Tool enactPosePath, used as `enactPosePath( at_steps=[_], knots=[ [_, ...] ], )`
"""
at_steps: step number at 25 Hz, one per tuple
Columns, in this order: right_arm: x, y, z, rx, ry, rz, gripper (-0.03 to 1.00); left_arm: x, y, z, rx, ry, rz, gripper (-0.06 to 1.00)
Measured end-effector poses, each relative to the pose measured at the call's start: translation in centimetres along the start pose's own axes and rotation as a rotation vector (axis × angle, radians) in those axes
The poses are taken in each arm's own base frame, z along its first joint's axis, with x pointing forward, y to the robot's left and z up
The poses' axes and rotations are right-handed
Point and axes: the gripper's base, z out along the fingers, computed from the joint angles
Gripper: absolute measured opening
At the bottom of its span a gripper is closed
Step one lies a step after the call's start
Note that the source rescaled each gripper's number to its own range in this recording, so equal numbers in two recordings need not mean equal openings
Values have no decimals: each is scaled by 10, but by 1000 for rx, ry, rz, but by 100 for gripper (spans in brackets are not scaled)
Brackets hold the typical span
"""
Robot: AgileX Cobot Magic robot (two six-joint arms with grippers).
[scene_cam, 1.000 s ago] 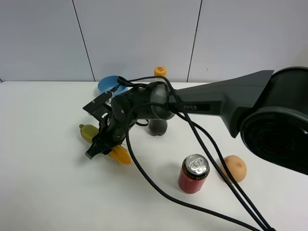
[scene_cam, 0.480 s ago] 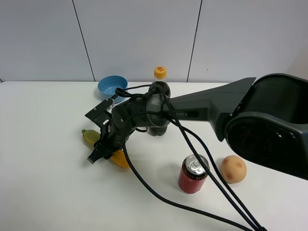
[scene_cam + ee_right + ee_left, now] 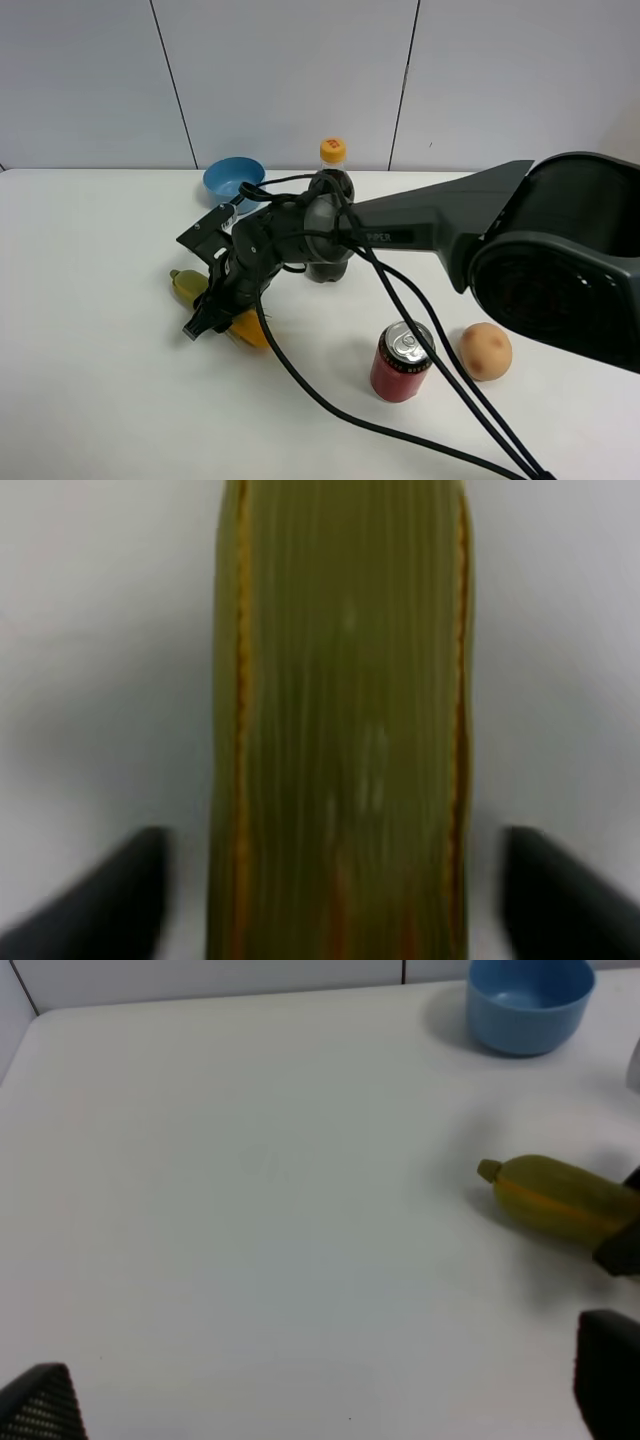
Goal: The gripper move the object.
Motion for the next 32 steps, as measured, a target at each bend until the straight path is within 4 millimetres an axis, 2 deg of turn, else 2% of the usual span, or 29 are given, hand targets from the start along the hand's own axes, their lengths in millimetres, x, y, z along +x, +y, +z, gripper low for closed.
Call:
enactPosePath(
  at_steps=[1,2,4,5,9,12,15,18,22,24,28,32],
  knots=[
    [-2,0,-3,2,-6,-3,62,0,0,0,0,0,0,100],
    [-4,0,-7,3,-16,-5,78,0,0,0,0,0,0,100],
    [-10,0,-16,6,-44,-6,91,0,0,0,0,0,0,100],
    [-12,0,-19,8,-55,-7,95,0,0,0,0,0,0,100],
    [-20,0,-34,9,-83,-9,99,0,0,0,0,0,0,100],
    [-30,2,-62,6,-111,-14,100,0,0,0,0,0,0,100],
    [-48,7,-115,5,-198,-25,100,0,0,0,0,0,0,100],
    [-62,13,-183,7,-319,-42,100,0,0,0,0,0,0,100],
    [-66,19,-265,20,-476,-59,100,0,0,0,0,0,0,100],
    [-64,20,-298,34,-546,-61,100,0,0,0,0,0,0,100],
    [-56,21,-350,77,-647,-54,100,0,0,0,0,0,0,100],
    [-46,17,-384,156,-705,-62,100,0,0,0,0,0,0,100]
  ],
)
